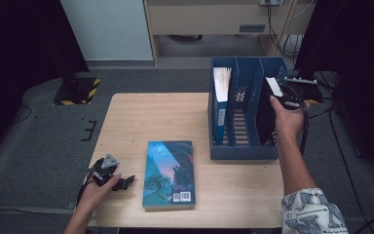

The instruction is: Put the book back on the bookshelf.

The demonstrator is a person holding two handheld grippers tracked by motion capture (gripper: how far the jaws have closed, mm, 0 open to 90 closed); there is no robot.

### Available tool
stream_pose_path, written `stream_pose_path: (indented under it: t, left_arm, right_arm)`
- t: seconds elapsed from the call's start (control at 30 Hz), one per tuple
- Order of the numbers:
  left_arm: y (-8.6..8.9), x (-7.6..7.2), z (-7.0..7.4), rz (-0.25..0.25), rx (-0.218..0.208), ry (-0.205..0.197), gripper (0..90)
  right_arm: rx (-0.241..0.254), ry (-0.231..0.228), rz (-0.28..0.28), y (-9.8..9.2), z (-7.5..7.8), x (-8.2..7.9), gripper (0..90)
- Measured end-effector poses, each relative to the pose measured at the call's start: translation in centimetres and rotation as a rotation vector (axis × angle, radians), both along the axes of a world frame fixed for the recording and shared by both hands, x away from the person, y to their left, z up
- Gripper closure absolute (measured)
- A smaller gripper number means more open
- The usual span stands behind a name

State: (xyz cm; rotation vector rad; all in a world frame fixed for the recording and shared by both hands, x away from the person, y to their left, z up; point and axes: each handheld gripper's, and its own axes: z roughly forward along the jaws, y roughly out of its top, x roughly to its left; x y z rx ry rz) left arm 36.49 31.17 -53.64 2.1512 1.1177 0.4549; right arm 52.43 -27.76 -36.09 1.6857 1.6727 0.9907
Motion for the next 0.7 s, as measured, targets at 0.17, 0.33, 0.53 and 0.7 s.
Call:
stream_pose_path:
  t: [0.17,0.33,0.53,0.7]
  left_arm:
    - [0.0,0.0,0.0,-0.002,-0.001,0.000,0.0]
    - [0.0,0.0,0.0,-0.003,-0.001,0.000,0.0]
    - [0.0,0.0,0.0,-0.004,0.000,0.000,0.0]
    - [0.0,0.0,0.0,-0.004,0.000,0.000,0.0]
  right_arm:
    - [-0.015,0.002,0.005,0.1,-0.3,0.8,53.4]
    - [-0.027,0.011,-0.004,-0.1,-0.6,1.2,53.3]
    - [-0.038,0.006,0.000,-0.3,-1.0,1.4,53.3]
    - [-0.034,-0.003,-0.004,-0.2,-1.2,1.2,53.0]
